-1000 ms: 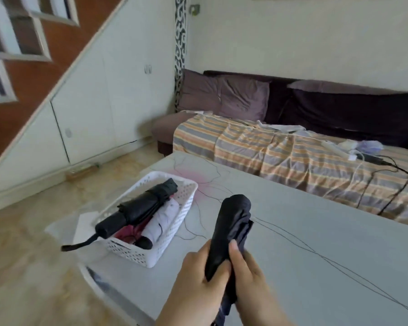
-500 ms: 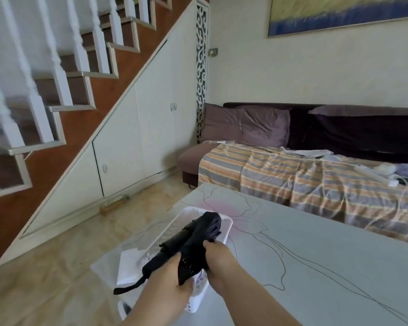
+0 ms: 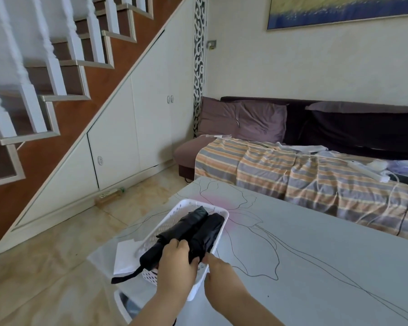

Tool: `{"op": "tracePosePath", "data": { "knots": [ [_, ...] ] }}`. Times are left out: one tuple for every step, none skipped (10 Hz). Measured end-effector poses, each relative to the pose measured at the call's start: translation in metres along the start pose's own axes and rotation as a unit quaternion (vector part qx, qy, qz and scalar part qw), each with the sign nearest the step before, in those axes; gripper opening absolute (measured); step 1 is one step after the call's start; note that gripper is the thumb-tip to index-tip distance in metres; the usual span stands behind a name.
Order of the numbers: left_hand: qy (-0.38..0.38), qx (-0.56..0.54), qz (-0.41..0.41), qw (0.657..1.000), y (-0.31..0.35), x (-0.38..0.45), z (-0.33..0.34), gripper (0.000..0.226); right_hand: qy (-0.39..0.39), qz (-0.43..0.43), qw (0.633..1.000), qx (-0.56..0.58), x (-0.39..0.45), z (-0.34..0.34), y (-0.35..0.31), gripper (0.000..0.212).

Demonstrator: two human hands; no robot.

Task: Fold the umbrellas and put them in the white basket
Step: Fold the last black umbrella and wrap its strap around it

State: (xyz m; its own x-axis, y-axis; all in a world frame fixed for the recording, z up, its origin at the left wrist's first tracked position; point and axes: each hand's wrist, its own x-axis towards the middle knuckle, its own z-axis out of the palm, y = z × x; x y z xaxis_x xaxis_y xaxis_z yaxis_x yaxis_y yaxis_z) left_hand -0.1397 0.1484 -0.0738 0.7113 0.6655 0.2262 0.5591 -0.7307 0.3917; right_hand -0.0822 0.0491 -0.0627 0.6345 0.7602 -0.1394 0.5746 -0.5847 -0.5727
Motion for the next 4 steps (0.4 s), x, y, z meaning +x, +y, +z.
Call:
{"op": "tracePosePath", "data": {
  "knots": [
    [0.005, 0.054, 0.001, 0.999, 0.003, -0.002, 0.0, 0.029, -0.035, -0.014, 0.999, -0.016, -0.005, -0.001, 0.003, 0.054],
    [-0.046, 0.112, 0.03, 0.992, 0.005, -0.002, -0.01, 0.033, -0.066, -0.02, 0.998, -0.013, -0.01, -0.009, 0.01, 0.063],
    [-0.113, 0.12, 0.056, 0.985, 0.002, -0.01, -0.019, 0.045, -0.058, -0.027, 0.998, -0.013, -0.022, -0.017, 0.01, 0.057],
    [-0.153, 0.099, 0.094, 0.979, -0.007, -0.023, -0.031, 0.053, -0.001, -0.029, 1.0, 0.003, -0.045, -0.048, 0.004, 0.044]
  ]
}}
